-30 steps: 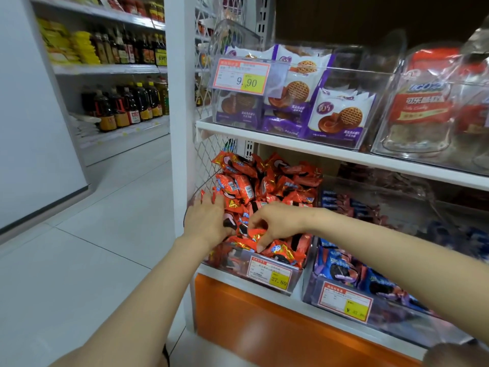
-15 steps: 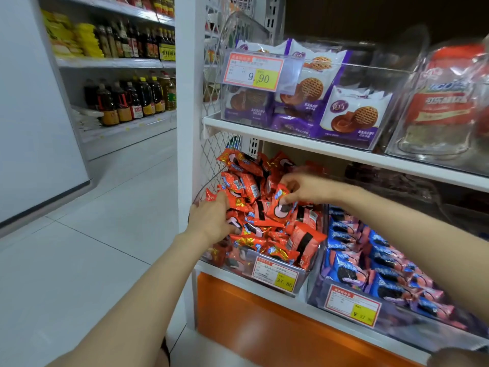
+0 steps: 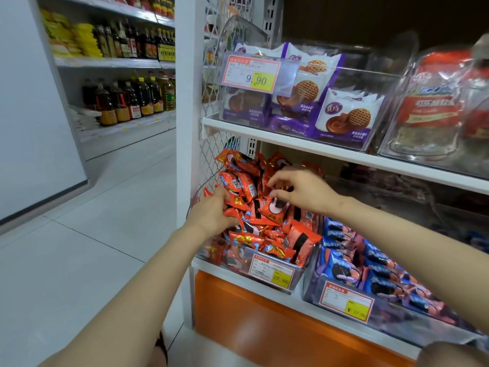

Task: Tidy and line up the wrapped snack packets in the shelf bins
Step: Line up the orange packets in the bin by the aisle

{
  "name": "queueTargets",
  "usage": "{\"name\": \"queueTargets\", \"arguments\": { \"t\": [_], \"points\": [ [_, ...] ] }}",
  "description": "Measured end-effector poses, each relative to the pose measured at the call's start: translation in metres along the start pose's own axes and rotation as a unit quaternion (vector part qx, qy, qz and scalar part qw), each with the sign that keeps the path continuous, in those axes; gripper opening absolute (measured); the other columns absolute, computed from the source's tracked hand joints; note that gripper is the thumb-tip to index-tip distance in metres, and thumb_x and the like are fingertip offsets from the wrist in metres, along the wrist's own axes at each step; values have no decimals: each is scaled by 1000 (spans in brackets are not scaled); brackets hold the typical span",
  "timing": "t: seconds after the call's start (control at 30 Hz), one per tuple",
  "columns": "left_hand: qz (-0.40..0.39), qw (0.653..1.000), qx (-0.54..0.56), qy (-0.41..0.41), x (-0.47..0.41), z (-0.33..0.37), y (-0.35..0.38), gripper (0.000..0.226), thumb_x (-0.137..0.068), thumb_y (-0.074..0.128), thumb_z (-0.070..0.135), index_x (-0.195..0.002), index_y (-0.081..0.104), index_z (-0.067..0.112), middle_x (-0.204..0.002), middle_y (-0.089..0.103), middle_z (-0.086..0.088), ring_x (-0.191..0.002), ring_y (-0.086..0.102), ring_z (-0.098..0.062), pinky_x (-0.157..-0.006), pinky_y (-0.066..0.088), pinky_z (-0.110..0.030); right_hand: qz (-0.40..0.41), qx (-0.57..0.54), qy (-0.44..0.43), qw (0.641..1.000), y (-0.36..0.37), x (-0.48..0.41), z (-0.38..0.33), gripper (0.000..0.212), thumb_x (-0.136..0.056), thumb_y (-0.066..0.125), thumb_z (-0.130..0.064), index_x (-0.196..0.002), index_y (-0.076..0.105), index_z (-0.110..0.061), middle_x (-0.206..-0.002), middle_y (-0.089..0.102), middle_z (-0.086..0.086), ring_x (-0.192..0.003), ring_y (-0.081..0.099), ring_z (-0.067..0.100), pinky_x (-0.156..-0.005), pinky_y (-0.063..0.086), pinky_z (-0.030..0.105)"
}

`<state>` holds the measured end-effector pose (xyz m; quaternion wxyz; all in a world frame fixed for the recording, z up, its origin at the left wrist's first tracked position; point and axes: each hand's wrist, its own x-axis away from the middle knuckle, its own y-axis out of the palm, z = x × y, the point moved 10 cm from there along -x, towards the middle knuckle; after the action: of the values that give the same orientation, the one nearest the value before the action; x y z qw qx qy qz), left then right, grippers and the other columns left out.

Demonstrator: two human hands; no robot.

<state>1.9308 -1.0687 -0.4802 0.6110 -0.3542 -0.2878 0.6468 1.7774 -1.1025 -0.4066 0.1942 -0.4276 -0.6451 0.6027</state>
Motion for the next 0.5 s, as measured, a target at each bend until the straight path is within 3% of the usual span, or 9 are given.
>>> {"name": "queueTargets", "arguments": {
  "t": [0.1, 0.23, 0.37, 0.43, 0.5],
  "points": [
    [-32, 997, -67, -22, 0, -3, 9, 54, -77, 73, 37, -119, 41, 23, -108, 65, 4, -101, 60, -20, -89, 47, -40, -47, 51, -69, 995, 22, 2, -28, 20, -86, 65, -33, -102, 69, -23, -100, 66, -6, -93, 52, 9, -88, 44, 33],
    [-27, 999, 13, -21, -1, -3, 3, 35, -74, 77, 17, -92, 47, 24, -81, 64, 11, -90, 63, -16, -88, 48, -39, -84, 61, -84, 991, 48, -1, -43, 30, -86, 65, -37, -113, 64, -25, -103, 66, -8, -100, 51, 11, -93, 34, 31],
    [49, 996, 66, 41, 3, 18, -25, 31, -73, 72, 4, -71, 52, 27, -69, 65, 11, -72, 63, -9, -81, 53, -36, -121, -81, -19, 989, 56, -4, -40, 51, -77, 74, -38, -120, 55, -21, -96, 67, -5, -89, 58, 9, -85, 42, 27],
    [95, 984, 126, 84, 7, 35, -42, 31, -72, 75, 6, -72, 54, 29, -71, 63, 13, -67, 58, -4, -75, 52, -31, -104, -157, 6, 982, 52, -2, -42, 48, -74, 79, -31, -111, 55, -11, -80, 61, -4, -70, 53, 6, -68, 41, 23],
    [131, 965, 193, 115, 13, 47, -55, 27, -73, 75, 9, -84, 58, 27, -82, 63, 13, -74, 56, -6, -75, 48, -27, -56, -238, 34, 969, 36, -1, -37, 41, -73, 80, -20, -103, 55, -7, -77, 59, -8, -63, 53, -1, -62, 40, 15]
  ]
}}
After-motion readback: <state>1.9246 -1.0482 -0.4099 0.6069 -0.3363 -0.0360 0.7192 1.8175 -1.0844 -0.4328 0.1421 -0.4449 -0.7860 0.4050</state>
